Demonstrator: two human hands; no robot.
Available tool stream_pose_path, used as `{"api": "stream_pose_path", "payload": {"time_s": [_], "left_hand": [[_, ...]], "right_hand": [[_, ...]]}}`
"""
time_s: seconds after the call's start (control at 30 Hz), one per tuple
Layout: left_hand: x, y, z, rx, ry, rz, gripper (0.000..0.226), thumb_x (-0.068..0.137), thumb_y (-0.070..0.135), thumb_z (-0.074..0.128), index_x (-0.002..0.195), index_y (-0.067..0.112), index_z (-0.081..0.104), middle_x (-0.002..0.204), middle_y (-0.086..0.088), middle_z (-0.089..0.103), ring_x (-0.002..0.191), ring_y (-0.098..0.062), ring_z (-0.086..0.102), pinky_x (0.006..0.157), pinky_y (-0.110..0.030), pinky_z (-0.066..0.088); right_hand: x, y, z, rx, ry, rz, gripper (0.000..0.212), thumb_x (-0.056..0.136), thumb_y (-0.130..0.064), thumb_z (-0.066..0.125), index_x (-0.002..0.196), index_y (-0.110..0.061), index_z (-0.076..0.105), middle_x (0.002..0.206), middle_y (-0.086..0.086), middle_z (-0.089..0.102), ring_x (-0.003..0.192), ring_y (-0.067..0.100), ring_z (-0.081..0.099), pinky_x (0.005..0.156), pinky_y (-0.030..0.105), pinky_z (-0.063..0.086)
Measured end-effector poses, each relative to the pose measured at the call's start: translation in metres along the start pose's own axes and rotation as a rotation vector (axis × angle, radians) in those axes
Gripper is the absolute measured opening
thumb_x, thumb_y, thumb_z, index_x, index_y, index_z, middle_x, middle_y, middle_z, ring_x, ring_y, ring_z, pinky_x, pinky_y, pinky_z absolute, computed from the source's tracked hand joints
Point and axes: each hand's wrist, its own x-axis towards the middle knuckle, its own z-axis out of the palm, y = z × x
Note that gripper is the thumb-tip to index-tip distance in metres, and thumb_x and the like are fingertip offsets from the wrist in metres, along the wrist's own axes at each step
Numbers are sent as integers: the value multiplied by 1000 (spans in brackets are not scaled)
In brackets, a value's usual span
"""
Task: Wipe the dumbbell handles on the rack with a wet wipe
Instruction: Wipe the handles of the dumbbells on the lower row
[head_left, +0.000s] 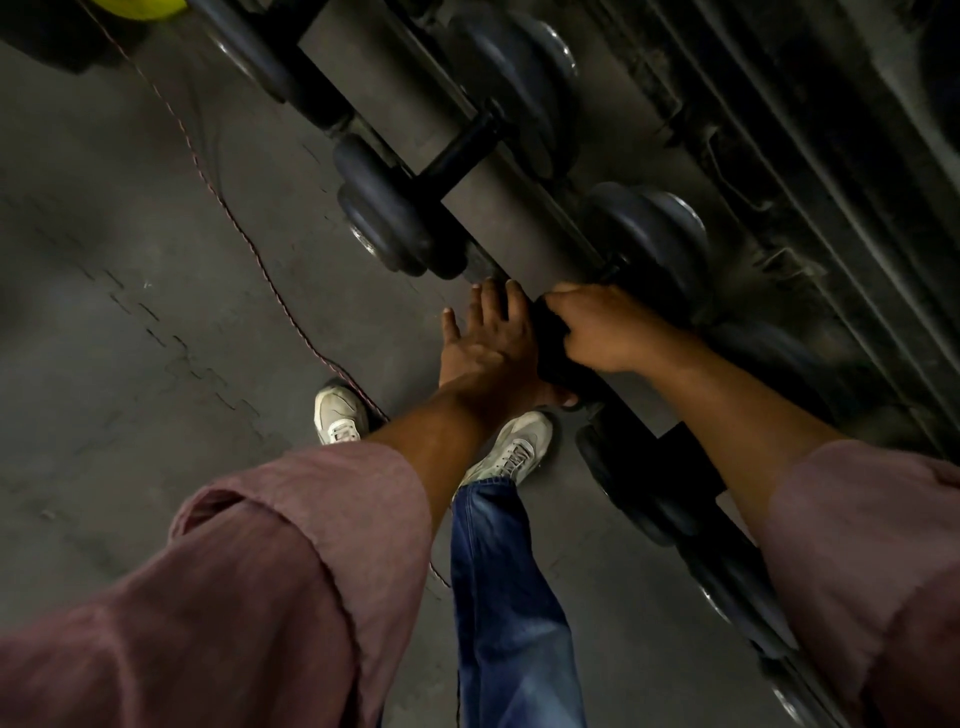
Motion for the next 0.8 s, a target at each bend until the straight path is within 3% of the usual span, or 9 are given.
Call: {"api": "stream_pose_path", "payload": {"time_s": [0.23,0.37,0.47,0.6,0.7,0.8], "left_hand": [[1,-1,1,-4,-3,-9,150,56,78,81,161,10,-2,169,-17,0,157,-33,-4,123,-62,7],[0,-1,2,4,-3,-16,151,55,79,80,161,11,-3,169,-15,-2,157,-32,-4,124,-60,5],[0,-2,1,10,-3,-14,151,56,79,79,161,11,-4,169,-15,-3,157,-32,-4,124,-59,3],[0,-2,1,20,4,-19,152,53,81,79,161,13,-3,169,-14,0,157,-31,-2,124,-60,4],[0,-1,0,23,8,-13,151,53,81,79,161,13,-2,169,-13,1,157,-30,-3,124,-60,4],[-1,0,-1,28,-3,-9,150,55,81,78,162,13,-3,170,-13,-1,157,-30,-4,124,-60,3]], "right_hand": [[-30,5,25,399,238,85,30,86,-12,58,113,-18,70,119,0,66,107,25,63,87,37,52],[-35,5,39,547,293,269,15,89,-16,61,96,-20,74,98,1,71,92,19,64,71,27,46],[-28,5,49,635,295,393,14,83,-25,58,77,-15,65,76,3,67,79,24,64,63,33,49],[-16,11,64,933,242,556,25,67,-36,53,83,-24,68,74,8,69,77,26,68,65,41,54],[-8,18,75,1020,216,639,31,71,-34,51,93,-25,72,87,3,73,86,27,70,75,45,61],[-6,12,72,1201,234,653,22,90,-16,50,101,-18,69,94,2,71,89,20,68,72,28,54]]}}
